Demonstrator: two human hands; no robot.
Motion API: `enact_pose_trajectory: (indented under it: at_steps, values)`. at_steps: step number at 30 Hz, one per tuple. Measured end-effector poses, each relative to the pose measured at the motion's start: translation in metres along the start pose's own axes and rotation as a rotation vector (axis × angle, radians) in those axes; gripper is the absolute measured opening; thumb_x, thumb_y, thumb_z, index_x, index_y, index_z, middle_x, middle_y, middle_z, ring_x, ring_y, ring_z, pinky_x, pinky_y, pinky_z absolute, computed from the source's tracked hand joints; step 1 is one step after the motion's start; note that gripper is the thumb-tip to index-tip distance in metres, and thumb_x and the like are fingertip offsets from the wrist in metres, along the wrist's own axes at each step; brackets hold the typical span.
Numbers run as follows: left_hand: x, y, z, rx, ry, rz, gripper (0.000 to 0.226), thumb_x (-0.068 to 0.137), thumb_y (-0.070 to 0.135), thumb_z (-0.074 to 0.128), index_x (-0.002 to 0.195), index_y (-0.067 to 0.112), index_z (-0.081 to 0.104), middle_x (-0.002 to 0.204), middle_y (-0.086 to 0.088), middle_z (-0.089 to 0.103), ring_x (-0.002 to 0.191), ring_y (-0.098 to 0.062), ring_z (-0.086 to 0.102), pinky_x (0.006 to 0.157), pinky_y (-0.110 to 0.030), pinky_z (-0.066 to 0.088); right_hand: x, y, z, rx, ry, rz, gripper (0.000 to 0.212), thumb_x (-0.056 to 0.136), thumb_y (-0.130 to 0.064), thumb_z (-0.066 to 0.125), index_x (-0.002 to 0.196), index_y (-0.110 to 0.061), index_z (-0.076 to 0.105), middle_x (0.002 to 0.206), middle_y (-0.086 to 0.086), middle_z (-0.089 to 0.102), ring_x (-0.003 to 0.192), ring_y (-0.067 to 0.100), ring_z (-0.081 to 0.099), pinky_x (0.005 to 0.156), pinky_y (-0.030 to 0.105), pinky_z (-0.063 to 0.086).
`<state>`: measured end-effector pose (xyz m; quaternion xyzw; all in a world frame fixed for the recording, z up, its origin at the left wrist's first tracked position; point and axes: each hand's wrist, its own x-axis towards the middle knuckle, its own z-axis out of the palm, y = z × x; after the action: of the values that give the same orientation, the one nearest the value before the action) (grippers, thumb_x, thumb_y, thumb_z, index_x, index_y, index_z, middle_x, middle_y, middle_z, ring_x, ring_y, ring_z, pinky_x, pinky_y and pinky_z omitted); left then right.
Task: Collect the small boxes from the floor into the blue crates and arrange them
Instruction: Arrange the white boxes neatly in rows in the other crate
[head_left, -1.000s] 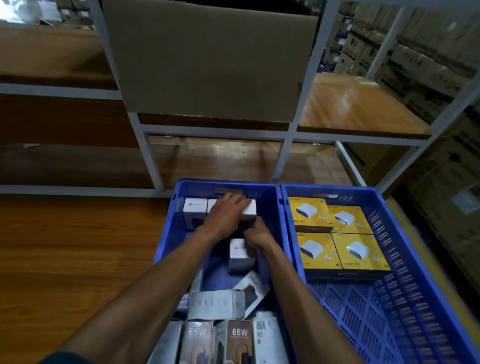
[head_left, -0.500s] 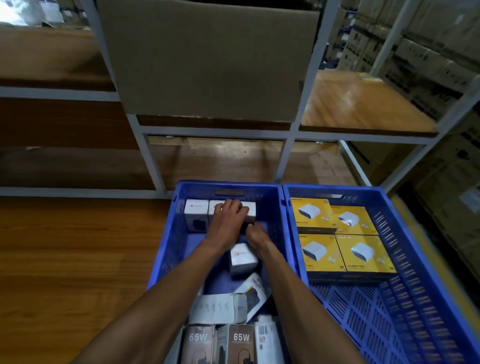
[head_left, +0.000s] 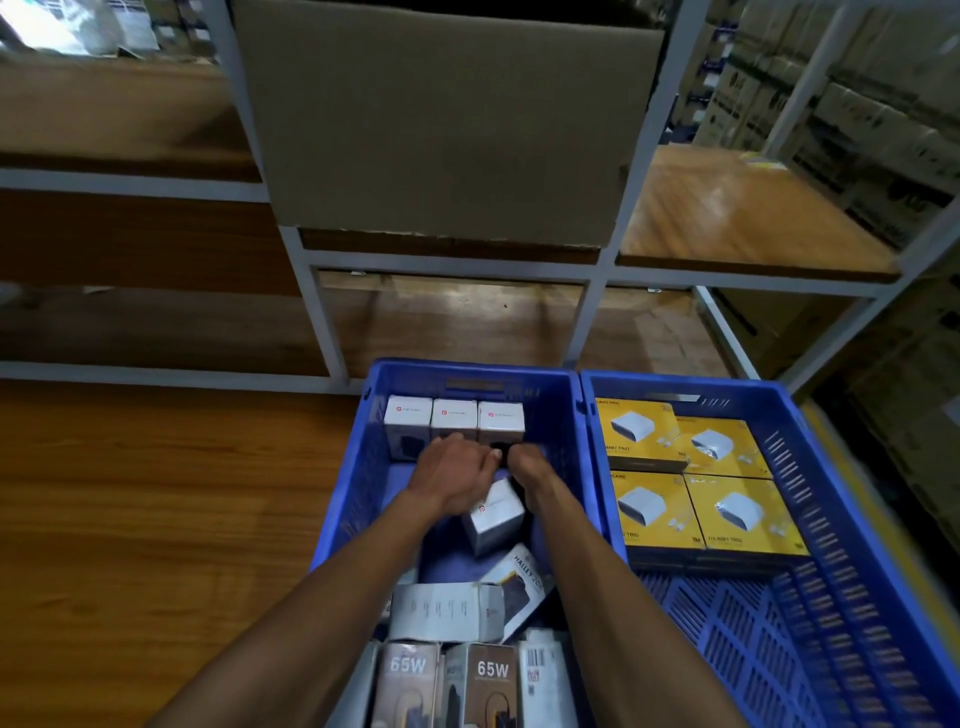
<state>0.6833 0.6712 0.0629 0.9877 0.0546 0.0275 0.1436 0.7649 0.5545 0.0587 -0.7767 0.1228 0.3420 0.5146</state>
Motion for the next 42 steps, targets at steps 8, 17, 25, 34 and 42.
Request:
enact_pose_trajectory:
  at_steps: [8, 17, 25, 34, 42]
  values:
    - [-0.029, 0.010, -0.027, -0.086, -0.308, 0.032, 0.081, 0.074, 0.087, 0.056, 0.143, 0.046, 0.045, 0.140, 0.010, 0.061, 0.122, -0.023, 0.059, 0.089, -0.043, 0.054, -0.014, 0.001, -0.005, -0.041, 0.031, -0.121, 0.056, 0.098, -0.003, 0.035, 0.153, -0.004, 0.028, 0.138, 0.019, 0.055, 0.108, 0.031, 0.060, 0.090, 0.043, 0.056]
    - [-0.042, -0.004, -0.048, -0.596, -0.058, -0.240, 0.067, 0.079, 0.076, 0.059, 0.137, 0.045, 0.048, 0.126, 0.004, 0.069, 0.108, -0.018, 0.068, 0.087, -0.044, 0.062, -0.092, 0.013, -0.023, -0.197, 0.037, -0.633, 0.070, 0.098, -0.043, 0.067, 0.158, -0.025, 0.034, 0.138, -0.009, 0.058, 0.125, 0.012, 0.055, 0.106, 0.033, 0.046]
    - [-0.069, -0.001, -0.088, -1.073, -0.005, -0.489, 0.051, 0.106, 0.063, 0.037, 0.118, 0.025, 0.069, 0.102, -0.006, 0.074, 0.088, -0.019, 0.071, 0.064, -0.034, 0.060, -0.126, 0.032, -0.014, -0.418, 0.023, -0.917, 0.079, 0.082, -0.058, 0.075, 0.150, -0.032, 0.043, 0.140, -0.006, 0.055, 0.120, 0.009, 0.055, 0.098, 0.036, 0.052]
    - [-0.097, -0.009, -0.086, -1.325, -0.158, -0.285, 0.038, 0.105, 0.055, 0.052, 0.128, 0.027, 0.062, 0.116, -0.011, 0.075, 0.081, -0.024, 0.067, 0.072, -0.033, 0.054, -0.149, 0.033, -0.017, 0.662, -0.441, -0.233, 0.052, 0.107, -0.050, 0.043, 0.140, -0.014, 0.061, 0.131, 0.024, 0.068, 0.130, 0.047, 0.057, 0.109, 0.073, 0.039]
    - [-0.093, -0.008, -0.086, -1.383, 0.021, -0.306, 0.030, 0.106, 0.041, 0.057, 0.129, 0.022, 0.059, 0.116, -0.014, 0.075, 0.099, -0.035, 0.075, 0.078, -0.041, 0.061, -0.157, 0.033, -0.019, 0.516, -0.389, -0.376, 0.049, 0.103, -0.046, 0.055, 0.140, -0.014, 0.056, 0.128, 0.020, 0.070, 0.120, 0.039, 0.067, 0.101, 0.067, 0.051]
